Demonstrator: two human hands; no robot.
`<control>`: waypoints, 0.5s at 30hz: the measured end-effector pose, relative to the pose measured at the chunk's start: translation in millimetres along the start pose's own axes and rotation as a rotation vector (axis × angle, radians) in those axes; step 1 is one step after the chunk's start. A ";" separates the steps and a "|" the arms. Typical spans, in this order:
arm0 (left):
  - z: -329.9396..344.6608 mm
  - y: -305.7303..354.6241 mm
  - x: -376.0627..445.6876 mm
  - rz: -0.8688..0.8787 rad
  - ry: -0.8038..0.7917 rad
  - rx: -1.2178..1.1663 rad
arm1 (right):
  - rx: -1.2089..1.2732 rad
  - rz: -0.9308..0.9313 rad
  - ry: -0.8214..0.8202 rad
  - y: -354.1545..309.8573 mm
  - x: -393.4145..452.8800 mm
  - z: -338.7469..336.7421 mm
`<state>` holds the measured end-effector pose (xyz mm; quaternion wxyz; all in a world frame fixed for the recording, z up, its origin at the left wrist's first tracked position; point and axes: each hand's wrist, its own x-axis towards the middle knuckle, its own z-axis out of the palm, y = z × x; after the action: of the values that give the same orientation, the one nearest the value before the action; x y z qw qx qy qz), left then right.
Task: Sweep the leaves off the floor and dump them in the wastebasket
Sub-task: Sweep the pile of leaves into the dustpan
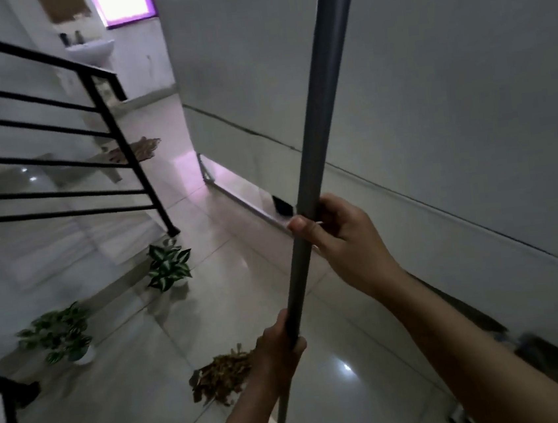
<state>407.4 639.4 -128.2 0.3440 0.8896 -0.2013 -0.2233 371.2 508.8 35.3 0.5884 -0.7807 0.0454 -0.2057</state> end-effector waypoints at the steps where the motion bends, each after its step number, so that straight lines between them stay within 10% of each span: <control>1: 7.5 6.5 0.2 0.024 -0.016 -0.012 | -0.013 0.000 0.027 0.1 -5.4 -8.1; 15: 171.9 147.9 -58.5 0.299 -0.323 0.052 | -0.188 0.126 0.405 4.8 -169.7 -176.9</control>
<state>237.1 478.6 -123.4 0.3135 0.8110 -0.3892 -0.3042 151.2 401.3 24.8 0.5039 -0.7704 0.2300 -0.3157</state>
